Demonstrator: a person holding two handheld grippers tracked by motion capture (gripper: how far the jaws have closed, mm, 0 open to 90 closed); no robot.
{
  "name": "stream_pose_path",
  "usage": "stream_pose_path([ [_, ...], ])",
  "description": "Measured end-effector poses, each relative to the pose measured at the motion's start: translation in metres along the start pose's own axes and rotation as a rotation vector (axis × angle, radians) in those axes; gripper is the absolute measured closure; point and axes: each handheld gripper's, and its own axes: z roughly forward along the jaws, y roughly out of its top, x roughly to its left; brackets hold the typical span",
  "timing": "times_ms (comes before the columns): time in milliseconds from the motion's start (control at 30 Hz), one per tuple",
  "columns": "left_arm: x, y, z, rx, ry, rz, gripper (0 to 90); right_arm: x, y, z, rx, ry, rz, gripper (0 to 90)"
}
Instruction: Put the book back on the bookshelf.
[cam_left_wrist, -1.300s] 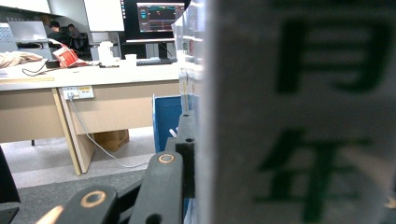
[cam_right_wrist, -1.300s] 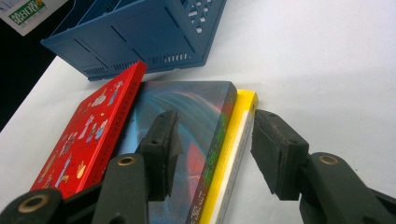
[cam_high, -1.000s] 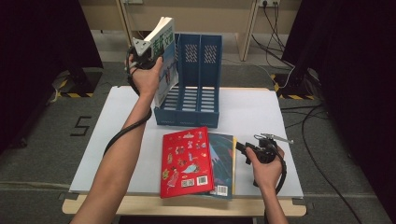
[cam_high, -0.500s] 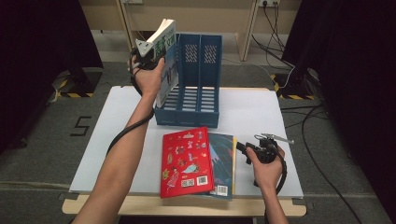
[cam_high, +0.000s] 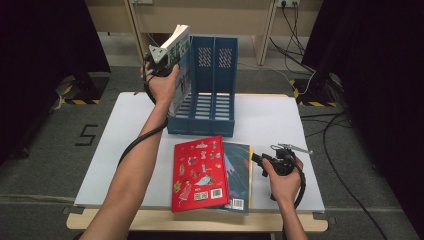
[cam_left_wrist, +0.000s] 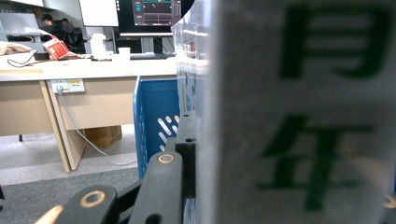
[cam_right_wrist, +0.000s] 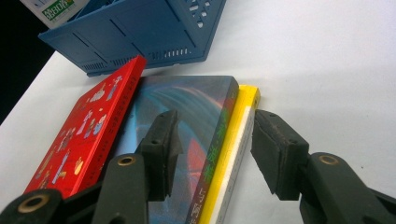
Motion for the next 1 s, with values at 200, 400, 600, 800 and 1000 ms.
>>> stream_pose_path([
  [200,-0.001,-0.009,0.004,0.011,0.002,-0.013,73.6,-0.001,-0.001,0.001,-0.002,0.002,-0.001,51.6],
  [400,-0.002,-0.019,0.008,0.025,0.005,-0.013,73.6,-0.001,-0.001,0.001,0.001,0.003,0.0,51.5],
  [600,-0.005,-0.032,0.013,0.047,0.009,-0.013,73.5,0.0,-0.001,0.002,0.009,0.003,-0.01,51.6],
  [800,-0.008,-0.041,0.017,0.061,0.005,-0.009,73.5,0.0,-0.003,0.004,0.016,0.003,-0.008,51.5],
  [1000,-0.009,-0.046,0.017,0.056,0.002,-0.015,73.4,0.002,-0.003,0.005,0.02,0.002,-0.008,51.4],
])
